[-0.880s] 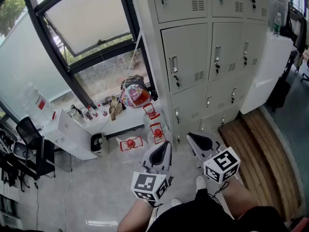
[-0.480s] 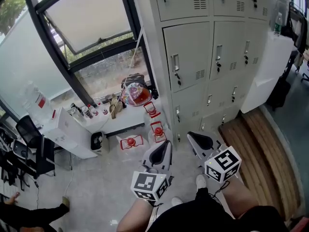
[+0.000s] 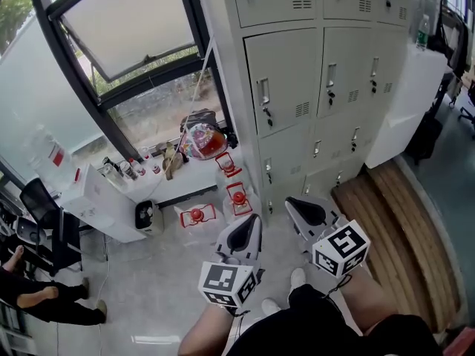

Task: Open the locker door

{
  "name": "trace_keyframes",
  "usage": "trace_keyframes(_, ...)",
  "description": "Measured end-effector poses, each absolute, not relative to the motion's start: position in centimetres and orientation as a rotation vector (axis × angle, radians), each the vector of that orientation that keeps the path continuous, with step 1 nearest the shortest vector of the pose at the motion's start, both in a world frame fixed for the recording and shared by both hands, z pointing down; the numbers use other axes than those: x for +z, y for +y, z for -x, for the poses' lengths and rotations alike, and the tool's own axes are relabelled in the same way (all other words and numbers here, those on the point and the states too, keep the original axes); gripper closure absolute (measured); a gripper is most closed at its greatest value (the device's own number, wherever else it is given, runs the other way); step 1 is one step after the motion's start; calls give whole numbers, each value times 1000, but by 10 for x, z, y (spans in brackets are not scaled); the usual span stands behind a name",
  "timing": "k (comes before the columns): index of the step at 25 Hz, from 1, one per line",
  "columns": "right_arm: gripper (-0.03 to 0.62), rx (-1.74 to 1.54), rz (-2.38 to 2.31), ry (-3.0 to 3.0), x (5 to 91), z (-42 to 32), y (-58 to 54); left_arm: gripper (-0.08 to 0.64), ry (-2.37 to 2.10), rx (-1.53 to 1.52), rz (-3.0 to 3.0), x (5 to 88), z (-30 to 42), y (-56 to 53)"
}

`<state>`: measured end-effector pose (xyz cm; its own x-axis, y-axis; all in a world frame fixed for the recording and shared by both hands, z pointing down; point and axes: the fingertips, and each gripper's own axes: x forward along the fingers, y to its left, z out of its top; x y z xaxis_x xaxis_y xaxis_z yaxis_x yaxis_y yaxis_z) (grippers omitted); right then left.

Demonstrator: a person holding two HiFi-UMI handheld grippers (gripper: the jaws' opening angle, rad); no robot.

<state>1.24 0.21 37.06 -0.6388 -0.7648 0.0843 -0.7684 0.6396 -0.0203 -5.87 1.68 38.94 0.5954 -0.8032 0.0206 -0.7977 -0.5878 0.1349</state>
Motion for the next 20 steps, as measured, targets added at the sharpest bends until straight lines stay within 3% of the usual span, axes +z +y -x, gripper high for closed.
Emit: trace_keyframes(20, 538, 72, -1241, -2812, 356, -24, -97, 543, -1418, -70, -2647, 381, 44, -66)
